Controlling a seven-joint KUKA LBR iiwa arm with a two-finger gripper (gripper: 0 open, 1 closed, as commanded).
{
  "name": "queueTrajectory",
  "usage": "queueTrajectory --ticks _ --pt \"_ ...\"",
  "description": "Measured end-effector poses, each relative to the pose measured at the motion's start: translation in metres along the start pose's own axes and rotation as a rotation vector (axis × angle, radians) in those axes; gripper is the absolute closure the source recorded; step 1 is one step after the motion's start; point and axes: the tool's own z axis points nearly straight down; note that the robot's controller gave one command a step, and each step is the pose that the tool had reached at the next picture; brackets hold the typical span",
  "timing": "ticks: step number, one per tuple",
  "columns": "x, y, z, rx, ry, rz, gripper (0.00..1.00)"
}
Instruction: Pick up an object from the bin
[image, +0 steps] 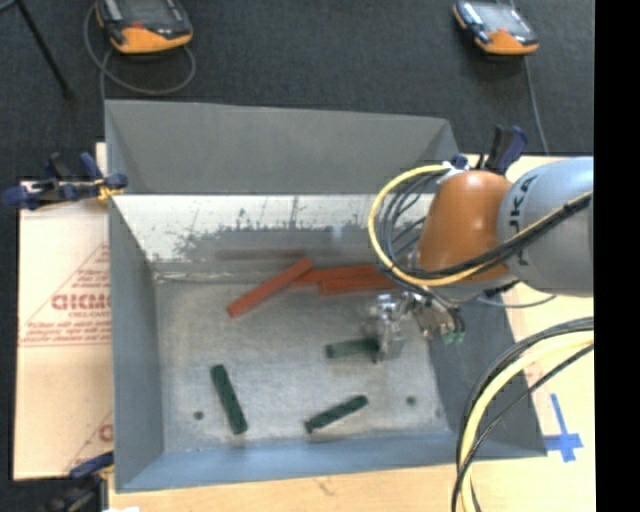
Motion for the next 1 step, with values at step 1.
queueTrajectory --ticks 1 --pt "0.0083 0.0429 -0.0379 -0.003 0.002 -0.11 1.0"
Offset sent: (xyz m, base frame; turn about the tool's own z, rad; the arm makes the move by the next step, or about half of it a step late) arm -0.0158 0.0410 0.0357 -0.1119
